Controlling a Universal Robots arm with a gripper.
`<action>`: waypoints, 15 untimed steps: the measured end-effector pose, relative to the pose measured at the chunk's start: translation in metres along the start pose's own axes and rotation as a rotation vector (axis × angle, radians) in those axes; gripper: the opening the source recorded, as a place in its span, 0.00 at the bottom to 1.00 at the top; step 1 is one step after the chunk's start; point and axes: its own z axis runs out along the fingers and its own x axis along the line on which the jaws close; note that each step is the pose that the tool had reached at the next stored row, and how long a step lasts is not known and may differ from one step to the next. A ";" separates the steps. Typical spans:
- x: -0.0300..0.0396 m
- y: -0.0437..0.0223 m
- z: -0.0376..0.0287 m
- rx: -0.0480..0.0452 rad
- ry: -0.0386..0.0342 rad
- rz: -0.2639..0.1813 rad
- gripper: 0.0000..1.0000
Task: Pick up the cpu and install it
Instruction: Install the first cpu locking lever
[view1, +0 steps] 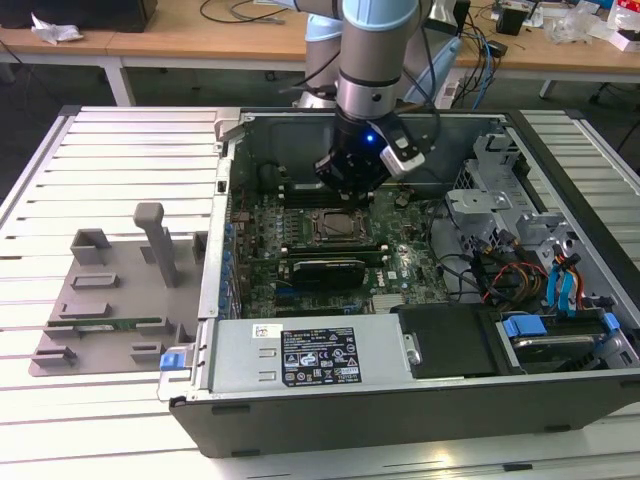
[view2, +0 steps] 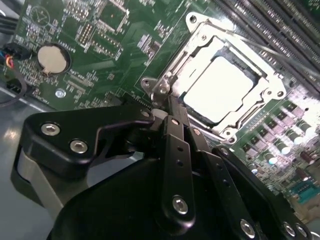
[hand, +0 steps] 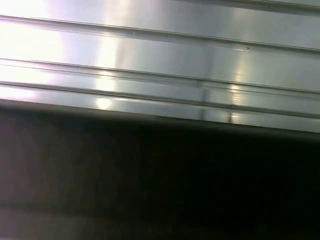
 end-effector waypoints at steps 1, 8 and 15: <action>0.0002 -0.0023 0.0000 0.0001 0.0001 0.000 0.11; 0.0024 -0.0225 0.0007 0.0000 0.0000 0.000 0.11; 0.0029 -0.0280 -0.0086 0.0001 0.0001 0.000 0.11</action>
